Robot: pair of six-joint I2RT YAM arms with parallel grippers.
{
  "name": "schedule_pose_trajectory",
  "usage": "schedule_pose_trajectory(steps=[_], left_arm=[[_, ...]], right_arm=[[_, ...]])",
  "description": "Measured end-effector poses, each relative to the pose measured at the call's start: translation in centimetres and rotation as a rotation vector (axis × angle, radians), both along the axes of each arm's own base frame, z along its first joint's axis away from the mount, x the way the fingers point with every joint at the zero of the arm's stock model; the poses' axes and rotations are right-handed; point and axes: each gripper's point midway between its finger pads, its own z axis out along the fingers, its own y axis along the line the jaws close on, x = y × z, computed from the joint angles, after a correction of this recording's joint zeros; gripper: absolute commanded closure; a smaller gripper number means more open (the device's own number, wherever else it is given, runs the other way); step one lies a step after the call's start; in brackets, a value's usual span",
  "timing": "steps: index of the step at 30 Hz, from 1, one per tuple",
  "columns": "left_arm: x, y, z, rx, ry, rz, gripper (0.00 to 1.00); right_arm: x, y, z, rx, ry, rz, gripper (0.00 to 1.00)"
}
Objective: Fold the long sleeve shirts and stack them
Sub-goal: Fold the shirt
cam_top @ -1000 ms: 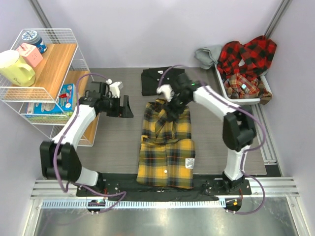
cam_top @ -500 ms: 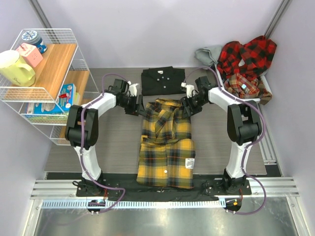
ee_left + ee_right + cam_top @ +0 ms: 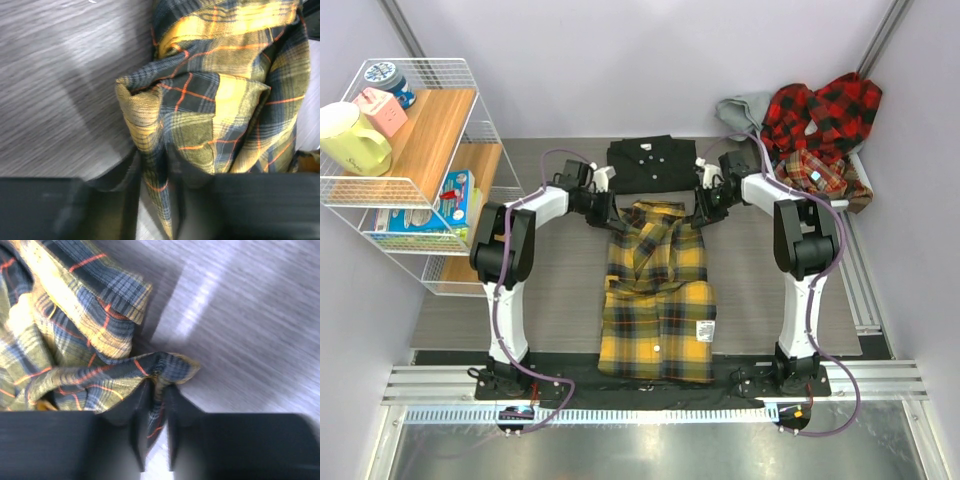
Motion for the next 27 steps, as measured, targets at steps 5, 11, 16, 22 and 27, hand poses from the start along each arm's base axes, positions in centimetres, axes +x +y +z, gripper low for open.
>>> schedule_pose_trajectory(steps=[5, 11, 16, 22, 27], left_arm=[[1.1, 0.9, 0.0, 0.001, -0.017, 0.039, 1.0], [2.8, 2.0, 0.0, 0.006, -0.052, 0.076, 0.78], [4.9, 1.9, -0.1, 0.024, -0.089, 0.067, 0.46], [2.0, 3.4, 4.7, -0.003, -0.166, 0.008, 0.19], [-4.5, 4.3, 14.9, -0.061, -0.355, -0.108, 0.05]], right_arm=[[1.0, 0.0, -0.3, 0.017, 0.006, -0.035, 0.99], [3.3, -0.4, 0.1, -0.002, -0.073, -0.08, 0.95], [5.7, -0.4, 1.2, -0.013, -0.121, -0.093, 0.43], [5.2, -1.1, 5.6, -0.011, -0.173, -0.046, 0.24], [-1.3, -2.1, 13.1, 0.042, -0.217, 0.009, 0.2]])
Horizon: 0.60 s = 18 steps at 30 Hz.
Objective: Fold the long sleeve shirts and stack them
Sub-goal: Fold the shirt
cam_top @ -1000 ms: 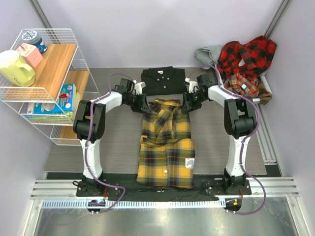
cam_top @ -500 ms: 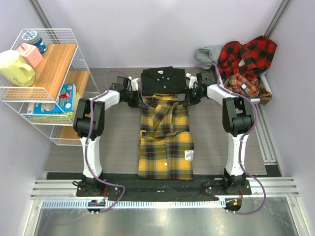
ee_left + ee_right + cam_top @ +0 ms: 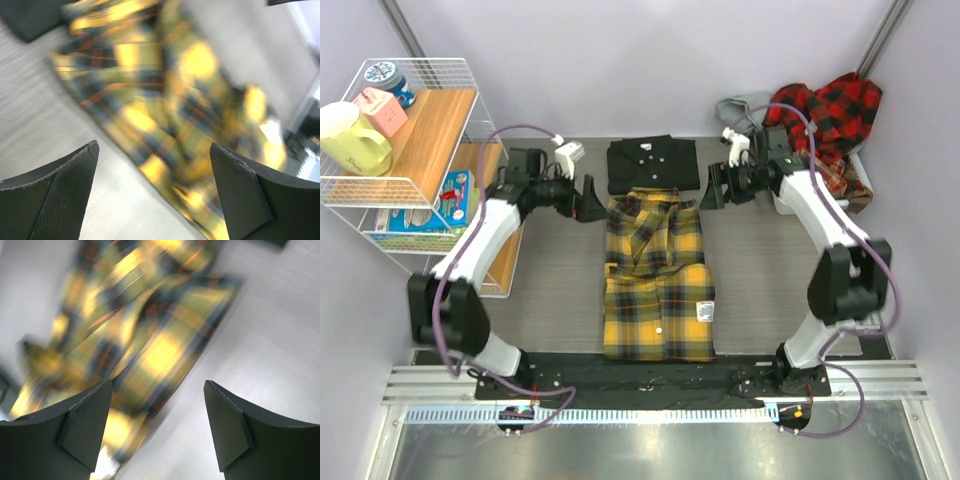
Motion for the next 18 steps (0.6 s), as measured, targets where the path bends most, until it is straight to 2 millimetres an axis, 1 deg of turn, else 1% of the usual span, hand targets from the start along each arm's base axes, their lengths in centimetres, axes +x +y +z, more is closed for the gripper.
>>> schedule_pose_trajectory(steps=[1, 2, 3, 4, 5, 6, 7, 9, 10, 12, 13, 15, 16, 18], left_arm=[[-1.2, -0.1, 1.3, -0.013, -0.024, -0.021, 0.05], [-2.6, -0.2, 2.4, -0.028, -0.048, -0.046, 0.05], [-4.1, -0.2, 2.8, -0.042, -0.049, -0.065, 0.05], [-5.6, -0.3, 2.5, -0.053, -0.027, -0.08, 0.05], [-7.1, -0.4, 1.7, -0.061, 0.016, -0.088, 0.06], [-8.3, -0.6, 0.4, -0.064, 0.073, -0.089, 0.07], [-9.4, -0.6, -1.1, -0.062, 0.134, -0.085, 0.08], [-11.5, -0.5, -4.0, -0.045, 0.261, -0.064, 0.1], [-12.4, -0.4, -5.1, -0.038, 0.315, -0.051, 0.1], [-13.6, -0.3, -6.4, -0.026, 0.384, -0.033, 0.11], [-14.1, -0.4, -6.8, -0.024, 0.409, -0.026, 0.11], [-14.7, -0.6, -7.3, -0.024, 0.44, -0.022, 0.12], [-15.0, -0.8, -7.5, -0.023, 0.448, -0.024, 0.12], [-15.7, -1.1, -8.2, -0.018, 0.464, -0.035, 0.15]], right_arm=[[-1.7, -0.1, 1.3, 0.019, -0.007, 0.01, 0.2], [-3.5, -0.2, 2.2, 0.038, -0.007, 0.021, 0.19], [-5.3, -0.1, 2.8, 0.058, 0.003, 0.034, 0.19], [-7.0, 0.1, 2.8, 0.079, 0.023, 0.048, 0.19], [-8.5, 0.3, 2.3, 0.098, 0.055, 0.057, 0.19], [-10.2, 0.5, 1.3, 0.118, 0.109, 0.066, 0.19], [-11.3, 0.6, 0.2, 0.129, 0.161, 0.067, 0.19], [-13.9, 0.7, -3.0, 0.143, 0.293, 0.062, 0.18], [-15.2, 0.7, -4.4, 0.146, 0.363, 0.054, 0.17], [-17.1, 0.6, -6.2, 0.152, 0.46, 0.041, 0.18], [-17.7, 0.7, -6.6, 0.158, 0.488, 0.036, 0.18], [-18.2, 1.0, -6.8, 0.17, 0.509, 0.038, 0.19], [-18.2, 1.1, -6.7, 0.175, 0.508, 0.04, 0.24], [-18.1, 1.6, -6.6, 0.185, 0.497, 0.054, 0.29]])
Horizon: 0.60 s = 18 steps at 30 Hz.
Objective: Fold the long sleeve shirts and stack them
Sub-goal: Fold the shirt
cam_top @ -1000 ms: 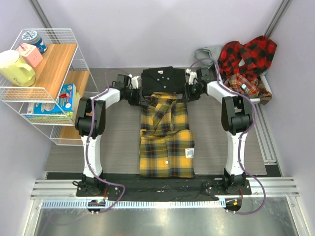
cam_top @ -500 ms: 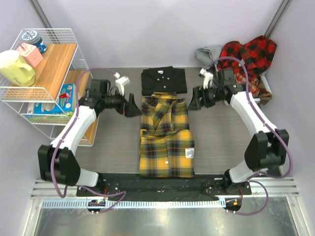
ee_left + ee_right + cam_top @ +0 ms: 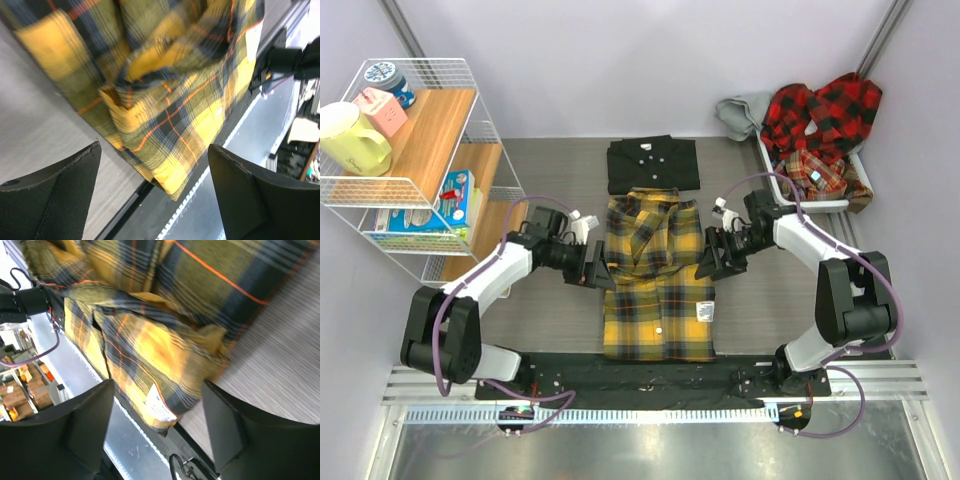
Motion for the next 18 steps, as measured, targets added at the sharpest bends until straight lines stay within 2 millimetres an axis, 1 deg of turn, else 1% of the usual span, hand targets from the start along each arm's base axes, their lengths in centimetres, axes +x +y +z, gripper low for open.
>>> schedule_pose_trajectory(steps=[3, 4, 6, 7, 9, 10, 15, 17, 18], left_arm=[[-1.3, -0.7, -0.8, 0.006, 0.027, -0.03, 0.21], [-1.5, -1.0, -0.9, 0.005, 0.026, -0.04, 0.26], [-1.5, -1.5, -1.0, 0.0, 0.016, -0.056, 0.32], [-1.4, -1.6, -1.1, 0.0, 0.017, -0.059, 0.39], [-1.0, -1.9, -1.4, 0.001, 0.025, -0.062, 0.44], [-0.7, -2.0, -1.6, 0.003, 0.027, -0.063, 0.47], [0.5, -2.7, -1.3, 0.002, -0.004, -0.07, 0.51], [1.1, -2.6, -1.2, 0.013, -0.027, -0.061, 0.47], [1.3, -2.6, -1.3, 0.021, -0.034, -0.056, 0.42]], right_arm=[[-0.2, 1.1, 0.0, 0.013, -0.007, 0.031, 0.33], [-0.3, 1.4, -0.1, 0.014, -0.005, 0.042, 0.36], [-0.4, 2.1, -0.4, 0.015, 0.003, 0.067, 0.41], [-0.4, 2.3, -0.5, 0.014, 0.009, 0.075, 0.45], [-0.3, 2.8, -0.8, 0.013, 0.015, 0.091, 0.48], [-0.2, 3.0, -0.9, 0.012, 0.015, 0.096, 0.51], [0.7, 3.5, -0.3, 0.02, -0.016, 0.1, 0.58], [1.1, 3.6, -0.2, 0.023, -0.031, 0.099, 0.54], [1.2, 3.6, -0.2, 0.021, -0.035, 0.098, 0.5]])
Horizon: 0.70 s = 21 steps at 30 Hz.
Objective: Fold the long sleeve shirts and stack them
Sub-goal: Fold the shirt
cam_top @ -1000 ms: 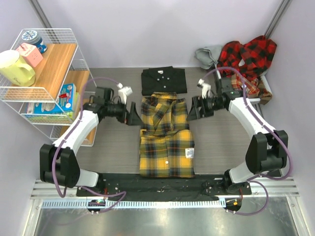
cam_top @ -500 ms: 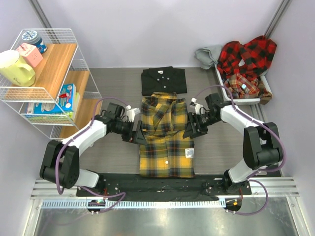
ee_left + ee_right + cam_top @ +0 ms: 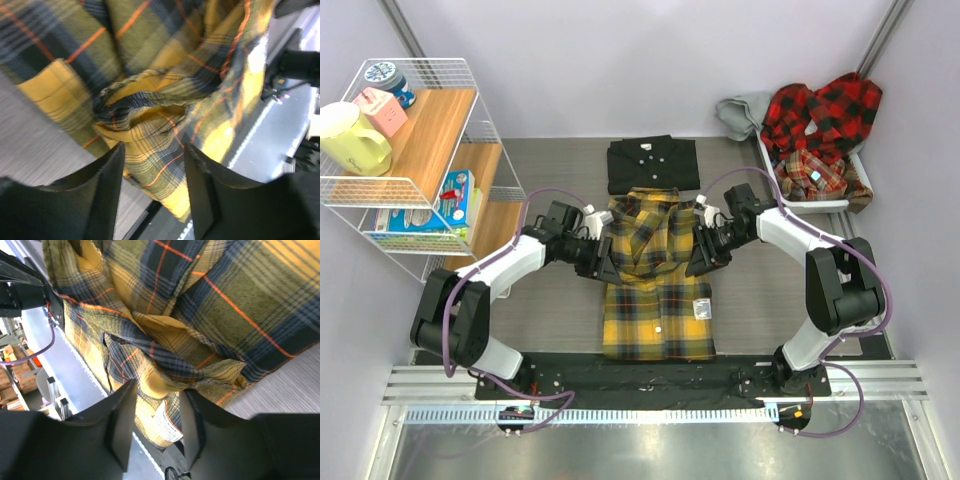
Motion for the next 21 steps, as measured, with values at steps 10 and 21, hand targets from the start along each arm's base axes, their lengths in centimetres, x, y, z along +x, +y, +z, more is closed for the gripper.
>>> schedule_pose_trajectory(steps=[10, 21], left_arm=[[0.6, 1.4, -1.4, 0.108, -0.016, 0.049, 0.25], [0.5, 0.2, -1.2, 0.046, -0.002, 0.017, 0.59]], right_arm=[[0.4, -1.7, -1.5, -0.123, -0.033, -0.009, 0.27], [0.6, -2.3, -2.0, -0.163, -0.052, -0.001, 0.39]])
